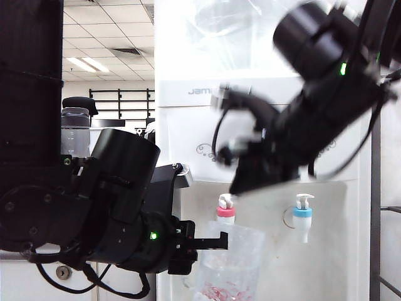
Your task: Pick up the plastic mug from the left desk, go to the hot water outlet of the water dispenser, press the vertical switch to get some water, then put the mug back on the desk.
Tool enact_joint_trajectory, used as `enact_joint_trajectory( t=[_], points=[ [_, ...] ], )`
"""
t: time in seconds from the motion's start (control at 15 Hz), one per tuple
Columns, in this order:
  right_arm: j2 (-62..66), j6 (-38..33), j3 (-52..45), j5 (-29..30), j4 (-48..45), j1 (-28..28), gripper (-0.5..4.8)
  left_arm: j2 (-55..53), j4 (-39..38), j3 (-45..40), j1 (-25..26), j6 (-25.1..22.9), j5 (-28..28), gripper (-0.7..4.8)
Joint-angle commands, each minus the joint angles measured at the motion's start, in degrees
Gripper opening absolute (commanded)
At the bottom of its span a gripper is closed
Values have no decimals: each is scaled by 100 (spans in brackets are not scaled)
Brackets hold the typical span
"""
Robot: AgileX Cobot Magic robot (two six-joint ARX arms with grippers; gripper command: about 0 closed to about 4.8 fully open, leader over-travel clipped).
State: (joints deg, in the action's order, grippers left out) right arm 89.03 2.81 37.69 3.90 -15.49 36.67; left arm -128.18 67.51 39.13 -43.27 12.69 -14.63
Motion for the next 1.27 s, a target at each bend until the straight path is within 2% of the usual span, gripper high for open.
enact_joint_trajectory(
  t=[0.07,0.27,0.93,1.27],
  points=[
    [-448,-22,4,-33,380,-2,-6,90,673,76,42,85,-208,-5],
    [-1091,-22,0,-35,929,0,-6,90,673,76,42,85,-208,-5],
    [-4588,-76,-162,-164,1884,-9,-6,90,673,76,42,83,-208,-5],
    [-5134,-74,-179,-229,1958,-7,-5,90,673,76,42,83,-208,-5]
  ],
)
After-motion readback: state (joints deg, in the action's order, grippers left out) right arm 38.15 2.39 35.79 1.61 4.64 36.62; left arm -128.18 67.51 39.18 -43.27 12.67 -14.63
